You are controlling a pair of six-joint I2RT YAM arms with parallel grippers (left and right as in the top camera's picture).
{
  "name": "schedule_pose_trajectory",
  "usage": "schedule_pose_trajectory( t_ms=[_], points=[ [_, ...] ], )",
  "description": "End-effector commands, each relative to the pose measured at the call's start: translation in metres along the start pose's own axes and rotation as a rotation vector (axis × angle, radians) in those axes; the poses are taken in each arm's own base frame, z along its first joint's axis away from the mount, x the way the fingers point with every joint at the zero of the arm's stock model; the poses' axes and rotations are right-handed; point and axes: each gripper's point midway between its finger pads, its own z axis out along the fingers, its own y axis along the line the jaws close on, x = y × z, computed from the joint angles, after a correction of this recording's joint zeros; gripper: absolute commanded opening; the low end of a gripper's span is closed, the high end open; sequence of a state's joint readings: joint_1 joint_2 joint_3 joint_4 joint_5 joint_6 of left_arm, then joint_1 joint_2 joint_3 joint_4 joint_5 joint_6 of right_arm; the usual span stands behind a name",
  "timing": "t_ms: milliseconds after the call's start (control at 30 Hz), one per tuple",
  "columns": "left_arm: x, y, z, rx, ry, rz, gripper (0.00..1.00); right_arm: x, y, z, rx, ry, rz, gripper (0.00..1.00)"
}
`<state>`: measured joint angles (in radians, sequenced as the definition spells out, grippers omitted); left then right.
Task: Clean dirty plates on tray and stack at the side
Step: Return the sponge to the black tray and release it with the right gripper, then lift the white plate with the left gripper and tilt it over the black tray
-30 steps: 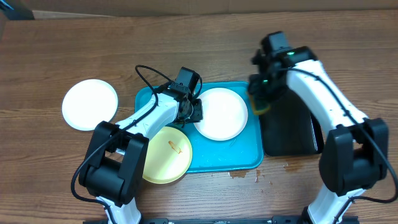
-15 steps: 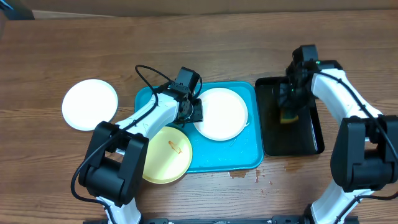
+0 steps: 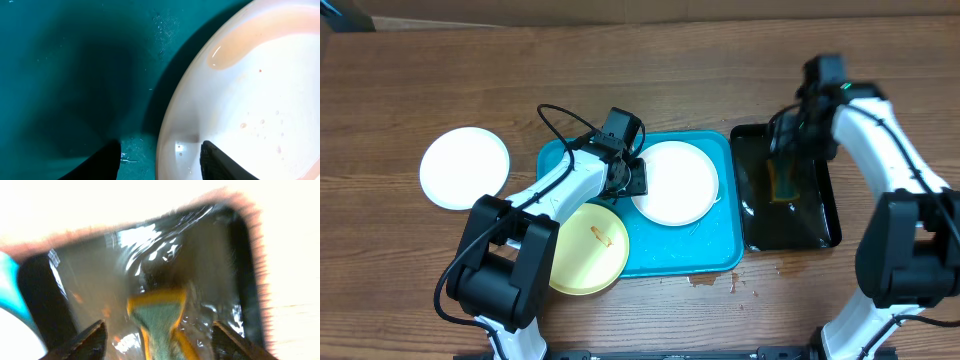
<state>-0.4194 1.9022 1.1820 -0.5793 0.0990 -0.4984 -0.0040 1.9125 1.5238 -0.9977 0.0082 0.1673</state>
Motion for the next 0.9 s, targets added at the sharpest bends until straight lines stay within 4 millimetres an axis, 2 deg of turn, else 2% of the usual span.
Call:
schedule_pose_trajectory(
  t_ms=[0,33,200,400,433,467,500,667,867],
  points=[
    [0.004,-0.002,0.003,0.003,0.012,0.01,0.53,-0.041,-0.031,-0.041,0.008,-0.14,0.122,0.8],
    [0.004,-0.002,0.003,0.003,0.012,0.01,0.54,-0.046,-0.043,-0.044,0.014,-0.153,0.149,1.0],
    [0.005,-0.005,0.003,0.004,0.011,0.012,0.44,-0.049,-0.096,-0.045,0.049,-0.161,0.264,1.0],
    [0.007,-0.012,0.004,-0.01,-0.005,0.022,0.38,-0.048,-0.133,-0.048,0.074,-0.167,0.344,1.0],
    [0.005,-0.011,0.004,-0.016,-0.011,0.024,0.29,-0.048,-0.135,-0.048,0.076,-0.168,0.35,1.0],
    [0.005,-0.011,0.004,-0.015,-0.013,0.029,0.12,-0.048,-0.137,-0.049,0.077,-0.168,0.353,1.0],
    [0.004,-0.012,0.004,-0.014,-0.014,0.03,0.04,-0.048,-0.138,-0.049,0.077,-0.168,0.355,1.0],
    [-0.011,-0.012,-0.007,-0.001,-0.034,0.027,0.04,-0.048,-0.138,-0.049,0.077,-0.168,0.355,1.0],
    [-0.04,-0.016,-0.042,0.005,-0.064,0.042,0.04,-0.048,-0.138,-0.049,0.077,-0.168,0.355,1.0]
  ],
)
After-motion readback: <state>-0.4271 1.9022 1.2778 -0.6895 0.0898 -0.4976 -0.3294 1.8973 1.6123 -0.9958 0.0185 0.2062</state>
